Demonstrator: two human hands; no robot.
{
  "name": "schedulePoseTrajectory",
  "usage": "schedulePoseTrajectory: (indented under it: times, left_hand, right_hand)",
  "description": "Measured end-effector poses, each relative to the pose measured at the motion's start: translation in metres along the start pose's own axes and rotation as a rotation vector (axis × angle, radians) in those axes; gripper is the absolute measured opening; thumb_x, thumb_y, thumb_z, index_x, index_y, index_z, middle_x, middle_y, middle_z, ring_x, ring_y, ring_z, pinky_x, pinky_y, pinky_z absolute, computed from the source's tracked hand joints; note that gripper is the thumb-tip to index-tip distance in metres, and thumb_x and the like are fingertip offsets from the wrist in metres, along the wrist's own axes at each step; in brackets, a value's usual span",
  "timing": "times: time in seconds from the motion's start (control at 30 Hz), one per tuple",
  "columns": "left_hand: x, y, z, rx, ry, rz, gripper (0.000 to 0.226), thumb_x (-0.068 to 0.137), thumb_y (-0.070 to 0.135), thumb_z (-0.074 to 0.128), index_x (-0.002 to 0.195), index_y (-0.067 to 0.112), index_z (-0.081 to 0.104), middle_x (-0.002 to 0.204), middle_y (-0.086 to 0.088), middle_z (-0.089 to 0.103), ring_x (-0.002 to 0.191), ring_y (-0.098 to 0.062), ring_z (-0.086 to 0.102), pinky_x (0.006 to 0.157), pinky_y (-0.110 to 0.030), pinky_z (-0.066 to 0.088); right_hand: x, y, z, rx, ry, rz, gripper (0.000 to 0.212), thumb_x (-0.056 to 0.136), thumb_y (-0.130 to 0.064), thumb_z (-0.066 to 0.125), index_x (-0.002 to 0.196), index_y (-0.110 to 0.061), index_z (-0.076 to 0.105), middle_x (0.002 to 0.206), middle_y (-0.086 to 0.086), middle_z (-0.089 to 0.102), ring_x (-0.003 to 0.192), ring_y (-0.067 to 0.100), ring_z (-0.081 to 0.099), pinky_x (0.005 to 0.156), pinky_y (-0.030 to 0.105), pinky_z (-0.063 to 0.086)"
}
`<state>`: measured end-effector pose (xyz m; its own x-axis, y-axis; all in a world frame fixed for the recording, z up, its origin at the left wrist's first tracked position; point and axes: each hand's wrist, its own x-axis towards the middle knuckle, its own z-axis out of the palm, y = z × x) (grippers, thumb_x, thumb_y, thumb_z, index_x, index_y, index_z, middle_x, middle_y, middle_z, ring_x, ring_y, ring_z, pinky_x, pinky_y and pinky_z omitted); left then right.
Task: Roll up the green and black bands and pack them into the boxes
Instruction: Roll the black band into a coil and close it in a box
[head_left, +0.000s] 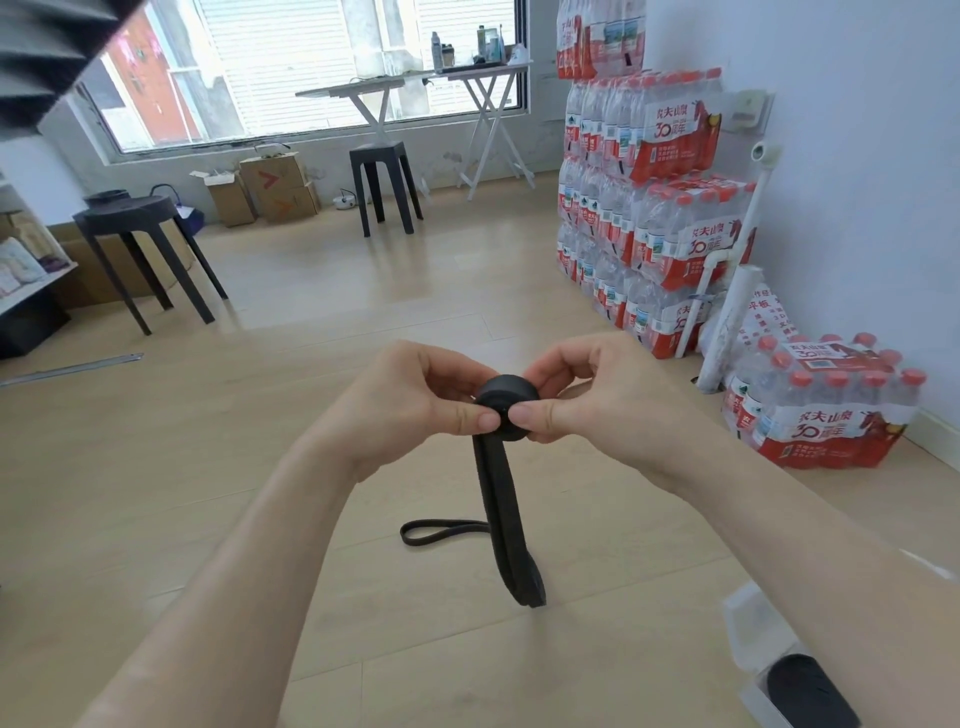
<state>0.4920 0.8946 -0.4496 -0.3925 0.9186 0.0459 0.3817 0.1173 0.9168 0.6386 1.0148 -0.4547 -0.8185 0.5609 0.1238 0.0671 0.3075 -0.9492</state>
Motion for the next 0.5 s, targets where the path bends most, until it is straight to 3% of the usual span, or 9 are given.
schedulePoseTrajectory:
  times: [0.2, 0.27, 0.4, 0.5]
  left_hand:
    - [0.000, 0.000, 0.001, -0.073, 0.087, 0.053, 0.028, 0.060, 0.017, 0.076, 0.087, 0.009, 0.074, 0.083, -0.013, 0.074, 0.076, -0.020, 0.068, 0.069, -0.029, 0.055]
    - [0.001, -0.001, 0.005, -0.135, 0.121, 0.070, 0.027, 0.061, 0.015, 0.076, 0.087, 0.008, 0.073, 0.081, -0.012, 0.074, 0.074, -0.020, 0.070, 0.067, -0.027, 0.055]
    - [0.005, -0.007, 0.007, -0.312, 0.122, 0.048, 0.028, 0.059, 0.004, 0.081, 0.084, 0.015, 0.072, 0.083, -0.010, 0.073, 0.079, -0.024, 0.069, 0.076, -0.028, 0.055]
    - [0.007, -0.006, 0.010, -0.349, 0.150, 0.037, 0.036, 0.057, 0.002, 0.083, 0.088, 0.011, 0.066, 0.083, -0.010, 0.072, 0.080, -0.025, 0.068, 0.072, -0.026, 0.054]
  right_hand:
    - [0.001, 0.002, 0.001, 0.218, -0.046, 0.052, 0.013, 0.076, 0.003, 0.074, 0.088, 0.003, 0.068, 0.079, 0.015, 0.069, 0.068, 0.022, 0.069, 0.062, 0.025, 0.058]
    - [0.002, 0.003, 0.000, 0.218, -0.061, 0.059, 0.014, 0.078, 0.001, 0.073, 0.091, 0.003, 0.068, 0.081, 0.013, 0.068, 0.071, 0.021, 0.069, 0.065, 0.025, 0.058]
    - [0.006, 0.007, 0.002, 0.266, 0.032, 0.020, 0.017, 0.079, 0.002, 0.072, 0.095, 0.005, 0.068, 0.085, 0.017, 0.066, 0.071, 0.020, 0.066, 0.064, 0.023, 0.056]
    - [0.008, 0.007, 0.004, 0.347, 0.088, 0.018, 0.018, 0.080, 0.004, 0.070, 0.097, 0.005, 0.067, 0.091, 0.024, 0.066, 0.073, 0.019, 0.066, 0.063, 0.021, 0.053]
